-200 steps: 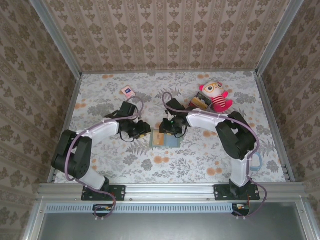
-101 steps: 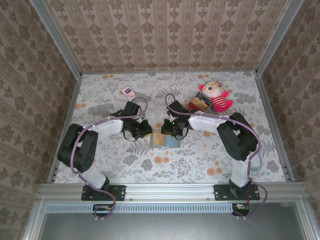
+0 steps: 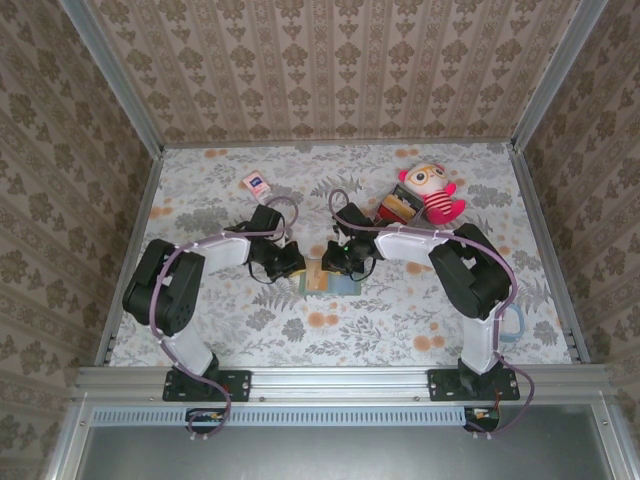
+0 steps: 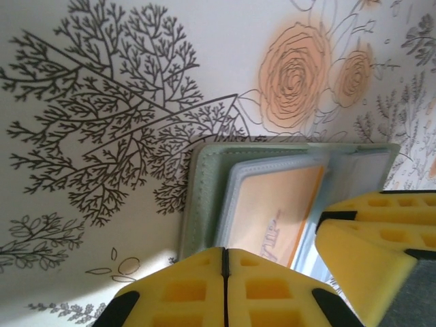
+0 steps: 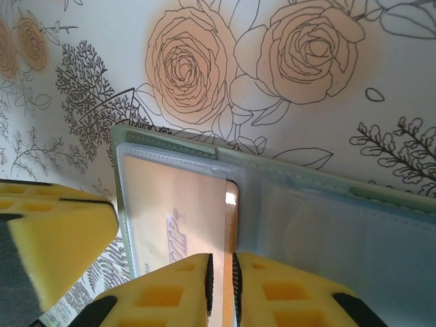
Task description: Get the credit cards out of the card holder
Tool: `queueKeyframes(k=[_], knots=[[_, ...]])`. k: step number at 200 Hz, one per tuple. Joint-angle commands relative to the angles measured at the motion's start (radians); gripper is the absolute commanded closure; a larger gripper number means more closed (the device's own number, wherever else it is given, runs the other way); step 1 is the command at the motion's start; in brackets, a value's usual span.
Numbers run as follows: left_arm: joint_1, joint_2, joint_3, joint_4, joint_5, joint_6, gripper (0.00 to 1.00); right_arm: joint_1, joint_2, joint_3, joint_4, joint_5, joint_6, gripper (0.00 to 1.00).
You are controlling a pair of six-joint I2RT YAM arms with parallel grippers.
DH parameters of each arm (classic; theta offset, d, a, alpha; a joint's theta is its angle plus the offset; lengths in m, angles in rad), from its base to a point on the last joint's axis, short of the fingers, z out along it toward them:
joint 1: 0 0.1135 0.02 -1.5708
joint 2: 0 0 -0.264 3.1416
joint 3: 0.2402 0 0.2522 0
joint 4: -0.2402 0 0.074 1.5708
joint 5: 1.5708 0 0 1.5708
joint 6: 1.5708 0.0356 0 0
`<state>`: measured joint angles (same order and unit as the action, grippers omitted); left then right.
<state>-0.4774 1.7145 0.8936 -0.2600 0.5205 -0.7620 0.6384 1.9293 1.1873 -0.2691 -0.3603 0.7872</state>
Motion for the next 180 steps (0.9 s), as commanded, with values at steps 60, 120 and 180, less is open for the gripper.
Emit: queueKeyframes(k=[60,120,180], knots=[[-0.004,0.031,0.021,-0.03,-0.007,0.034,0.93,-0.003,0.012,-0.026,-0.024,0.008,-0.003,0.89],[-0.004,0.031,0.013,-0.031,-0.012,0.033,0.94,-0.003,0.023,-0.025,-0.03,0.004,-0.012,0.85],[-0.004,0.039,0.009,-0.031,-0.012,0.032,0.94,-0.005,0.053,-0.029,0.021,-0.086,-0.013,0.82]])
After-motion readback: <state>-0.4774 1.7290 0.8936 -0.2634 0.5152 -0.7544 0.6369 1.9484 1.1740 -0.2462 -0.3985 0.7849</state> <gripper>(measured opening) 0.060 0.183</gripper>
